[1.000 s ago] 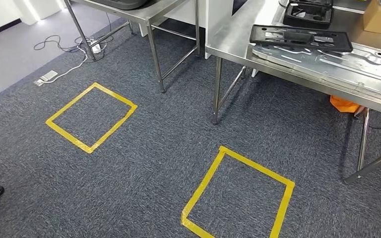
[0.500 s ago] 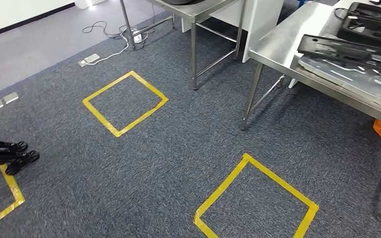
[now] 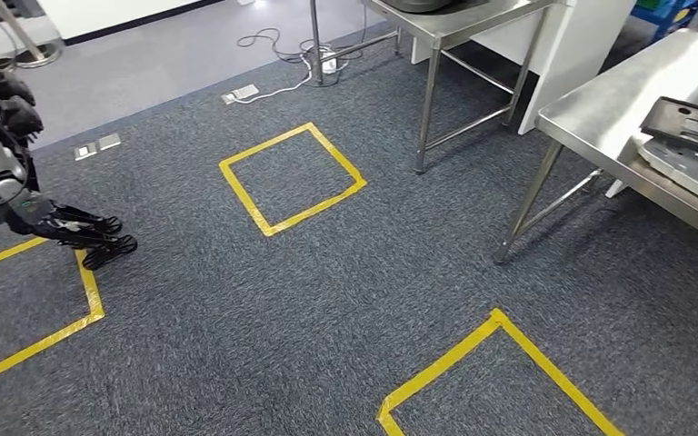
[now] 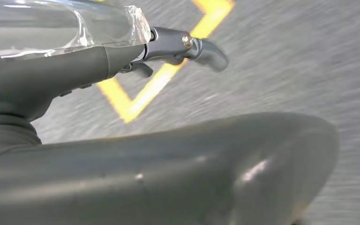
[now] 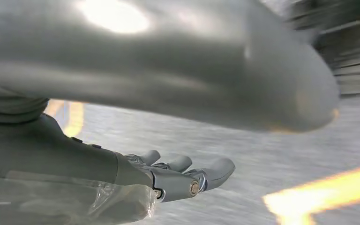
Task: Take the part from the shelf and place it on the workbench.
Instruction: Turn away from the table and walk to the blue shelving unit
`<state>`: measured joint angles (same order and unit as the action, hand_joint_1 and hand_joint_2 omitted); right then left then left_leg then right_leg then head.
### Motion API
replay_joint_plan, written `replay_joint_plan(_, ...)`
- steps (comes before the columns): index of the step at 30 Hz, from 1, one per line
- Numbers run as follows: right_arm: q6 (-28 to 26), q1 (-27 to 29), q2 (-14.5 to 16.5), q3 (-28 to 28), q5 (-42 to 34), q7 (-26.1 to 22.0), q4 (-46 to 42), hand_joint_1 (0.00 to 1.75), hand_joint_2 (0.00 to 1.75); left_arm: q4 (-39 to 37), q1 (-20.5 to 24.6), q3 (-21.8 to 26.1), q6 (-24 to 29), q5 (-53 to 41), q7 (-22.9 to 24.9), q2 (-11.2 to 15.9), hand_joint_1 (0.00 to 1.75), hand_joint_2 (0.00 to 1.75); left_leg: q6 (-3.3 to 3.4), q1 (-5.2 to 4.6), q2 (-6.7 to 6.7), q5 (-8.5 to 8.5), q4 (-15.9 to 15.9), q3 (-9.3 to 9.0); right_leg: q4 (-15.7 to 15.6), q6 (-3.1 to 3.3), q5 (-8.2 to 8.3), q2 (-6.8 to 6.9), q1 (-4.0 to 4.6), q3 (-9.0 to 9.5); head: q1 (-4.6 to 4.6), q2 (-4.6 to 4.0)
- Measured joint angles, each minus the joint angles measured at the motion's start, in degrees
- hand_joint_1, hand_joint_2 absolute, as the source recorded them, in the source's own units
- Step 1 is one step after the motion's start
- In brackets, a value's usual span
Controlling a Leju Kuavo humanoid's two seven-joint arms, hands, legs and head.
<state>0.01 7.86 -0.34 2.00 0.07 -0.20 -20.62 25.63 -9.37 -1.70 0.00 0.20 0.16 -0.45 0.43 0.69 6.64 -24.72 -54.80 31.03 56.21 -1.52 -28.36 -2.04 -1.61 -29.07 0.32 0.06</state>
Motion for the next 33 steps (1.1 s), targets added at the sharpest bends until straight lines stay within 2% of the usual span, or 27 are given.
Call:
replay_joint_plan(2, 0.0, -3.4, 0.1, -0.1, 0.0, 0.0, -2.9, 0.00, 0.00, -2.7, -3.6, 0.0, 0.0, 0.0, 0.0, 0.0, 0.00, 0.00, -0.35, 0.02, -2.60, -1.97, -3.5, 1.60, -0.1, 0.64, 0.11, 1.00, 0.03, 0.02, -0.07, -0.01)
replay_joint_plan(3, 0.0, -4.9, 0.1, -0.2, 0.0, 0.0, -4.4, 0.00, 0.00, -4.2, -5.2, 0.0, 0.0, 0.0, 0.0, 0.0, 0.00, 0.00, -0.51, -0.04, -4.17, -3.81, -7.1, 3.30, -0.1, 0.83, 0.08, 1.44, 0.13, 0.02, -0.13, -0.01)
replay_joint_plan(4, 0.0, -6.2, 0.1, -0.3, 0.0, 0.0, -5.8, 0.00, 0.00, -5.6, -6.5, 0.0, 0.0, 0.0, 0.0, 0.0, 0.00, 0.00, -0.64, -0.05, -5.11, -5.80, -11.3, 5.44, -0.1, 1.00, 0.01, 1.91, 0.23, 0.01, -0.18, -0.02)
replay_joint_plan(5, 0.0, -7.2, 0.1, -0.3, 0.0, 0.0, -7.2, 0.00, 0.00, -7.0, -7.6, 0.0, 0.0, 0.0, 0.0, 0.0, 0.00, 0.00, -0.72, -0.01, -5.44, -7.22, -15.1, 7.39, -0.1, 1.11, -0.08, 2.43, 0.32, 0.02, -0.19, -0.01)
replay_joint_plan(6, 0.0, -7.9, 0.0, -0.4, 0.0, 0.0, -8.4, 0.00, 0.00, -8.2, -8.4, 0.0, 0.0, 0.0, 0.0, 0.1, 0.00, 0.00, -0.75, 0.04, -5.61, -7.84, -17.5, 8.68, -0.1, 1.19, -0.19, 3.02, 0.37, 0.04, -0.19, -0.01)
replay_joint_plan(7, 0.0, -8.3, 0.0, -0.4, 0.0, 0.0, -9.2, 0.00, 0.00, -9.0, -8.8, 0.0, 0.0, 0.0, 0.0, 0.1, 0.00, 0.00, -0.72, 0.07, -5.76, -7.27, -17.5, 8.76, -0.1, 1.22, -0.32, 3.62, 0.40, 0.13, -0.19, -0.01)
replay_joint_plan(9, 0.0, -8.1, -0.1, -0.4, 0.0, 0.0, -10.0, 0.00, 0.00, -9.7, -8.6, 0.0, 0.0, 0.0, 0.0, 0.1, 0.00, 0.00, -0.54, 0.02, -6.31, -4.57, -12.9, 6.58, -0.1, 1.15, -0.59, 4.74, 0.43, 0.42, -0.19, 0.00)
replay_joint_plan(10, 0.0, -7.6, -0.1, -0.4, 0.0, 0.0, -10.0, 0.00, 0.00, -9.7, -8.0, 0.0, 0.0, 0.0, 0.0, 0.1, 0.00, 0.00, -0.28, -0.13, -7.39, -2.92, -9.1, 4.60, -0.1, 1.06, -0.74, 5.38, 0.44, 0.66, -0.19, 0.00)
replay_joint_plan(12, 0.0, -5.6, -0.1, -0.4, 0.0, 0.2, -9.7, 0.00, 0.00, -9.3, -5.5, 0.0, 0.0, 0.0, -0.1, 0.1, 0.00, 0.00, 0.31, -0.65, -10.66, -0.86, -3.2, 1.36, -0.2, 0.72, -1.20, 6.80, 0.57, 1.08, -0.18, -0.01)
replay_joint_plan(13, 0.0, -4.2, -0.1, -0.4, 0.0, 0.2, -9.1, 0.00, 0.00, -8.8, -3.8, 0.0, 0.0, 0.0, -0.2, 0.1, 0.00, 0.00, 0.56, -0.93, -11.81, -0.22, -1.2, 0.28, -0.2, 0.46, -1.45, 7.65, 0.61, 1.34, -0.18, -0.01)
replay_joint_plan(14, 0.0, -2.6, -0.1, -0.4, 0.0, 0.3, -8.3, 0.00, 0.00, -8.0, -2.0, 0.0, 0.0, 0.0, -0.3, 0.1, 0.00, 0.00, 0.73, -1.15, -11.98, -0.08, -0.7, 0.03, -0.3, 0.18, -1.66, 8.52, 0.61, 1.60, -0.17, -0.01)
replay_joint_plan(16, 0.0, 0.6, 0.0, -0.4, 0.0, 0.4, -6.2, 0.00, 0.00, -5.8, 1.4, 0.0, 0.0, 0.0, -0.4, 0.1, 0.00, 0.00, 1.15, -1.10, -10.24, 0.25, -0.2, -0.03, -0.5, -0.39, -2.01, 9.72, 0.46, 2.37, -0.17, -0.01)
replay_joint_plan(17, 0.0, 2.3, 0.0, -0.4, 0.0, 0.4, -4.9, 0.00, 0.00, -4.5, 3.0, 0.0, 0.0, 0.0, -0.4, 0.1, 0.00, 0.00, 1.47, -0.93, -9.32, 0.48, 0.3, -0.25, -0.1, -0.59, -2.60, 9.05, 0.42, 2.49, -0.15, -0.01)
replay_joint_plan(18, 0.0, 4.1, 0.0, -0.4, 0.0, 0.3, -3.5, 0.00, 0.00, -3.0, 4.7, 0.0, 0.0, 0.0, -0.4, 0.1, 0.00, 0.00, 1.77, -0.72, -8.36, 0.75, 0.8, -0.50, 1.5, -0.72, -3.75, 7.59, 0.42, 2.06, -0.11, 0.00)
replay_joint_plan(20, 0.0, 7.3, -0.1, -0.4, 0.0, 0.3, -0.5, 0.00, 0.00, -0.1, 7.9, 0.0, 0.0, 0.0, -0.4, 0.1, 0.00, 0.00, 2.10, -0.55, -6.19, 1.00, 1.1, -0.72, 8.4, -0.78, -7.46, 3.89, 0.42, -1.11, -0.03, 0.01)
replay_joint_plan(21, 0.0, 8.7, -0.1, -0.4, 0.0, 0.4, 1.0, 0.00, 0.00, 1.2, 9.3, 0.0, 0.0, 0.0, -0.4, 0.1, 0.00, 0.00, 2.15, -0.55, -4.97, 1.02, 1.1, -0.69, 12.5, -0.81, -9.10, 2.94, 0.42, -3.27, 0.00, 0.01)
replay_joint_plan(22, 0.0, 9.7, -0.2, -0.4, 0.0, 0.4, 2.2, 0.00, 0.00, 2.3, 10.3, 0.0, 0.0, 0.0, -0.4, 0.1, 0.00, 0.00, 2.16, -0.54, -3.79, 1.01, 1.1, -0.71, 15.4, -0.87, -9.87, 2.52, 0.41, -5.01, 0.02, 0.01)
replay_joint_plan(23, 0.0, 10.2, -0.2, -0.4, 0.0, 0.4, 3.1, 0.00, 0.00, 3.1, 10.7, 0.0, 0.0, 0.0, -0.4, 0.1, 0.00, 0.00, 2.14, -0.48, -2.75, 0.99, 1.1, -0.78, 16.3, -0.93, -9.44, 2.39, 0.38, -5.87, 0.02, 0.01)
replay_joint_plan(24, 0.0, 10.3, -0.3, -0.4, 0.0, 0.4, 3.7, 0.00, 0.00, 3.6, 10.6, 0.0, 0.0, 0.0, -0.4, 0.1, 0.00, 0.00, 2.05, -0.37, -1.81, 0.94, 1.1, -0.89, 14.7, -1.00, -7.80, 2.28, 0.32, -5.65, 0.03, 0.01)
replay_joint_plan(25, 0.0, 9.9, -0.3, -0.4, 0.0, 0.3, 4.0, 0.00, 0.00, 3.8, 10.1, 0.0, 0.0, 0.0, -0.4, 0.1, 0.00, 0.00, 1.89, -0.24, -1.08, 0.86, 1.0, -1.03, 11.1, -1.10, -5.38, 1.84, 0.15, -4.38, 0.03, 0.01)
replay_joint_plan(26, 0.0, 9.0, -0.3, -0.4, 0.0, 0.3, 4.1, 0.00, 0.00, 3.8, 9.0, 0.0, 0.0, 0.0, -0.3, 0.1, 0.00, 0.00, 1.63, -0.15, -0.52, 0.71, 0.9, -0.99, 6.8, -1.28, -3.03, 0.67, -0.11, -2.73, 0.04, 0.01)
replay_joint_plan(27, 0.0, 7.8, -0.3, -0.4, 0.0, 0.2, 4.0, 0.00, 0.00, 3.7, 7.6, 0.1, 0.1, 0.0, -0.1, 0.1, 0.00, 0.00, 1.27, -0.19, -0.09, 0.47, 0.6, -0.84, 3.2, -1.29, -1.23, -0.29, -0.27, -1.29, 0.04, 0.01)
replay_joint_plan(28, 0.0, 6.3, -0.2, -0.4, 0.0, 0.1, 3.6, 0.00, 0.00, 3.3, 6.1, 0.1, 0.1, 0.0, -0.1, 0.1, 0.00, 0.00, 0.92, -0.25, 0.26, 0.29, 0.5, -0.64, 1.0, -1.20, -0.27, -1.00, -0.35, -0.36, 0.02, 0.01)
replay_joint_plan(29, 0.0, 4.6, -0.1, -0.4, 0.0, 0.1, 2.9, 0.00, 0.00, 2.7, 4.4, 0.1, 0.0, 0.0, 0.0, 0.1, 0.00, 0.00, 0.59, -0.27, 0.64, 0.19, 0.4, -0.37, 0.1, -0.95, -0.04, -1.22, -0.24, -0.01, 0.02, 0.00)
replay_joint_plan(31, 0.0, 0.8, 0.0, -0.4, 0.0, 0.0, 0.7, 0.00, 0.00, 0.7, 0.8, 0.0, 0.0, 0.0, 0.0, 0.0, 0.00, 0.00, 0.09, -0.01, 1.05, 0.16, 0.2, -0.17, 0.1, -0.12, 0.01, 0.00, 0.08, 0.05, -0.02, -0.01)
replay_joint_plan(32, 0.0, -1.1, 0.0, -0.4, 0.0, 0.0, -0.7, 0.00, 0.00, -0.7, -1.2, 0.0, 0.0, 0.0, 0.0, 0.0, 0.00, 0.00, -0.11, 0.08, 0.17, -0.22, -0.5, 0.10, 0.0, 0.25, 0.06, 0.51, 0.16, 0.09, -0.03, -0.01)
replay_joint_plan(33, 0.0, -2.7, 0.0, -0.4, 0.0, 0.0, -2.1, 0.00, 0.00, -2.1, -3.0, 0.0, 0.0, 0.0, 0.0, -0.1, 0.00, 0.00, -0.29, 0.07, -1.28, -1.19, -2.2, 0.87, -0.1, 0.58, 0.10, 0.97, 0.18, 0.14, -0.07, -0.01)
